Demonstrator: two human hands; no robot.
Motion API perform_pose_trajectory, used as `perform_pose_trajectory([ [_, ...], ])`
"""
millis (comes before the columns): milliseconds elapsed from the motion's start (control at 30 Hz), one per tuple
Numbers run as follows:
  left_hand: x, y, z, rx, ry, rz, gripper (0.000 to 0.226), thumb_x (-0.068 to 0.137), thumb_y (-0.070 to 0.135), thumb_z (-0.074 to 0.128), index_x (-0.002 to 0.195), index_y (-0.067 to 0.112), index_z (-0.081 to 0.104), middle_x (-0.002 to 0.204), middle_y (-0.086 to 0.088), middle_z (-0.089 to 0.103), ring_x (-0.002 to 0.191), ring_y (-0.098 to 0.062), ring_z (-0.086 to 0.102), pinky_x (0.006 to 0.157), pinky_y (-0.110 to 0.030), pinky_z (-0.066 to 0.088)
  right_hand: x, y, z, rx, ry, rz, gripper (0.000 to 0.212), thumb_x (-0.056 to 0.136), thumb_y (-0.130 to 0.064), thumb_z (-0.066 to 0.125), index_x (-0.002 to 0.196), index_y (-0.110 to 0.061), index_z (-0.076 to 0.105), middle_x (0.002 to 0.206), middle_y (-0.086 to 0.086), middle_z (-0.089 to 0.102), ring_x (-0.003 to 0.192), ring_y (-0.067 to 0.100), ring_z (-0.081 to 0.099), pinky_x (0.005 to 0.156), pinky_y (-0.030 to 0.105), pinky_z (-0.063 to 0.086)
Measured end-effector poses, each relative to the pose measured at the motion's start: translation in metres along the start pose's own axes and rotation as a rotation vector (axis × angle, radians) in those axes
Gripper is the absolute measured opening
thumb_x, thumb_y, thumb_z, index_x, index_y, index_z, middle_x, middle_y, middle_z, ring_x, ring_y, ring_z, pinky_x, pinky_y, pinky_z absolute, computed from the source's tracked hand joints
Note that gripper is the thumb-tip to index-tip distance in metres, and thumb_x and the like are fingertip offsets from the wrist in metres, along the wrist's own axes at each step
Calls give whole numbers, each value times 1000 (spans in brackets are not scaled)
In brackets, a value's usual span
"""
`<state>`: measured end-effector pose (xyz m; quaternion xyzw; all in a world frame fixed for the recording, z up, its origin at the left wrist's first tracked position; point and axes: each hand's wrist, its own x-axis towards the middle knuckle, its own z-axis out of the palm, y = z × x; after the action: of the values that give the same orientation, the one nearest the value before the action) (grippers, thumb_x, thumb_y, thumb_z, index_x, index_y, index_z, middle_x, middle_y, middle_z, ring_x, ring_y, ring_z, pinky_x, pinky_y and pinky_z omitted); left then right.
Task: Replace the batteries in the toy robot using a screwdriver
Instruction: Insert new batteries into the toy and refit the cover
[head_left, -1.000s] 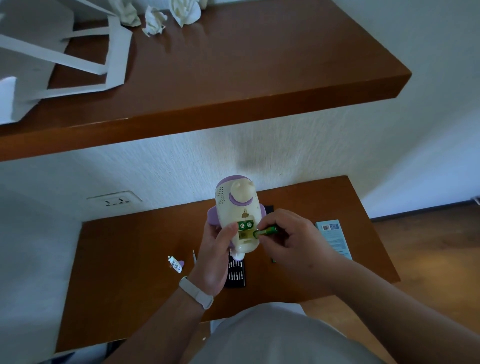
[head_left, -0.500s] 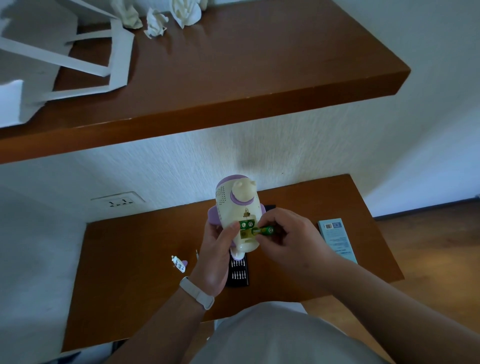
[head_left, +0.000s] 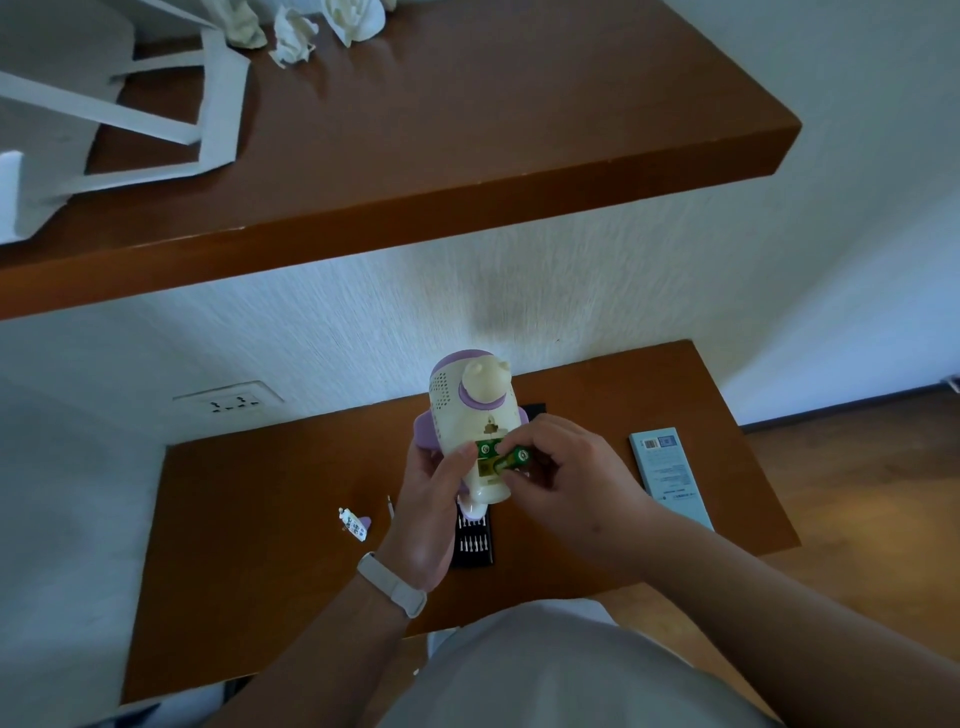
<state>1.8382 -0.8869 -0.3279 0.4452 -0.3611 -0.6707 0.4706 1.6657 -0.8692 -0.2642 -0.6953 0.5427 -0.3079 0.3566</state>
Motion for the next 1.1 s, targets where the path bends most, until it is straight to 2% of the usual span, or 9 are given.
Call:
perform_pose_trajectory([
  [100,0,0,0,-1,9,0,54,84,43,74,133,33,55,131,-6,64,119,-25,64,87,-33,57,-3,0,-1,36,-9,39,17,90,-21,69,106,-18,63,97,-21,58,87,-13,56,64,8,49],
  [167,1,0,0,-8,13,9,50,87,38,71,133,32,56,131,-7,64,120,-26,63,87,-33,56,-6,2,-2,51,6,73,15,89,-19,70,100,-19,59,89,-13,62,75,-4,58,58,18,51],
  [233,1,0,0,-20,17,14,48,86,37,72,132,32,57,130,-7,64,119,-26,63,87,-33,56,-8,2,-4,40,30,82,17,88,-20,70,101,-22,58,91,-14,62,84,-2,57,67,17,52],
  [367,0,2,0,-29,17,-5,60,79,47,79,132,35,57,131,-5,65,120,-25,63,87,-32,57,-8,-2,-6,27,62,25,34,91,-21,68,124,-26,62,100,-23,58,101,-6,51,81,7,45],
  [600,-2,3,2,1,1,13,50,88,39,71,135,33,54,131,-6,64,120,-27,63,89,-35,56,-5,-3,-3,161,89,10,23,87,-13,73,109,-15,66,106,-7,66,99,7,63,81,21,56],
  [733,-3,3,2,13,16,8,50,88,38,69,135,32,53,130,-7,64,118,-27,64,88,-34,57,-3,-1,0,53,101,-18,19,86,-15,74,104,-12,69,98,-8,61,90,6,56,74,15,50],
  [867,-3,2,2,-28,34,-18,47,83,38,71,129,33,59,128,-6,67,115,-24,66,86,-33,57,-6,1,3,160,77,52,19,86,-16,74,103,-22,67,89,-15,63,83,-1,59,67,11,48],
  [1000,-3,0,2,-10,43,-20,45,82,38,72,126,38,60,125,-2,68,114,-23,67,85,-32,58,-5,7,8,61,26,85,19,88,-20,71,106,-20,66,88,-18,61,84,-5,56,68,9,47],
  [1100,-3,-1,1,11,43,-15,47,85,36,71,130,35,57,126,-3,67,116,-23,66,84,-32,58,-4,11,8,62,-5,103,19,89,-20,70,107,-20,65,90,-13,64,85,-1,58,69,14,51],
])
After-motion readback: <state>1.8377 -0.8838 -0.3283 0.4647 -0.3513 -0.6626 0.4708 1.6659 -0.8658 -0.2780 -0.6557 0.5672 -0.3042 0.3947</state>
